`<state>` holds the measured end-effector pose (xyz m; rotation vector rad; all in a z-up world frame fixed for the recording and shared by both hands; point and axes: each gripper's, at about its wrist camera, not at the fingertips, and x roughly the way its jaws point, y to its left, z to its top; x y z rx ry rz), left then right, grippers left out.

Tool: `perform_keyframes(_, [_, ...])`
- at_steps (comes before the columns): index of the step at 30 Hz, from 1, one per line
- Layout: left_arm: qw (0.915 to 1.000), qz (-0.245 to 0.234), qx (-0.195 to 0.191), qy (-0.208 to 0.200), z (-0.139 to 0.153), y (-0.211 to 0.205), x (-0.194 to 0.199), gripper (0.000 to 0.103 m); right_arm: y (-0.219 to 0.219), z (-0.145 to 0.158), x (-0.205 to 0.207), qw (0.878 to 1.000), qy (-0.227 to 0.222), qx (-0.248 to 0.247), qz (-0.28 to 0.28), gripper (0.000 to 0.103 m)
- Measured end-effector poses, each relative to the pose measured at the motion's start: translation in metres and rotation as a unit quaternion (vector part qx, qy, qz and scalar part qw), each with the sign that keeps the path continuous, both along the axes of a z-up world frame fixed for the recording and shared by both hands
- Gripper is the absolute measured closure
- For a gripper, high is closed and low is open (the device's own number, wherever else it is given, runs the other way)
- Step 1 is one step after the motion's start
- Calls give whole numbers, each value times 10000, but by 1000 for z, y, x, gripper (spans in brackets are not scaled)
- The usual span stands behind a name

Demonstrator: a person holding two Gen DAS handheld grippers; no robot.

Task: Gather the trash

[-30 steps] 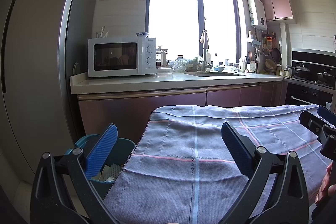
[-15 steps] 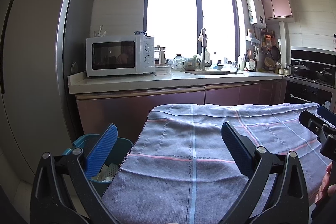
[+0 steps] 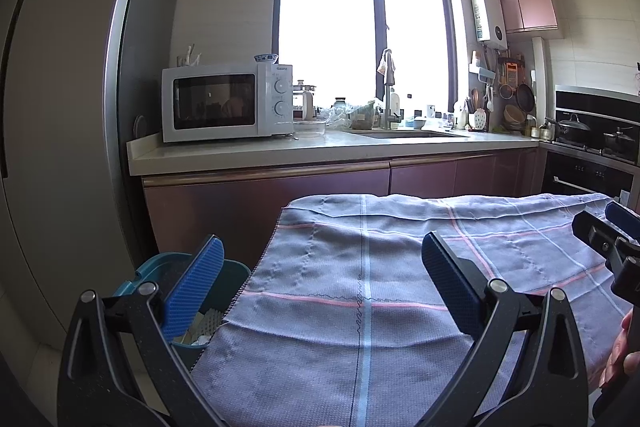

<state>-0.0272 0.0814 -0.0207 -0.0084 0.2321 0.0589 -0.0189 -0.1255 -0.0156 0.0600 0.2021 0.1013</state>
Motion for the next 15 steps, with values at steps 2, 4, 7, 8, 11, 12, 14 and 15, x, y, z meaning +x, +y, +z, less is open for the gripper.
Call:
perform_keyframes(2, [10000, 1, 26, 10, 0, -1, 1, 6, -1, -1, 0, 10000, -1, 8, -3, 7])
perform_keyframes(4, [10000, -19, 50, 34, -1, -3, 3, 6, -3, -1, 1, 10000, 0, 21, 1, 7])
perform_keyframes(7, [9998, -116, 54, 142, -2, -6, 8, 6, -5, 0, 1, 10000, 21, 25, 3, 7])
perform_keyframes(8, [9996, -147, 45, 218, -3, -7, 11, 6, -8, 0, 2, 10000, 30, 22, 2, 7])
perform_keyframes(11, [9979, -284, -49, 572, -5, -9, 28, 6, -20, 0, 8, 9998, 189, -27, -37, 7])
perform_keyframes(12, [9969, -339, -51, 707, -5, -11, 36, 6, -26, 0, 11, 9996, 276, -41, -64, 7])
perform_keyframes(14, [9936, -498, -155, 1000, -7, -13, 56, 6, -43, 0, 18, 9987, 479, -56, -139, 7])
perform_keyframes(15, [9916, -537, -202, 1155, -8, -14, 67, 6, -53, -1, 23, 9979, 598, -80, -220, 7])
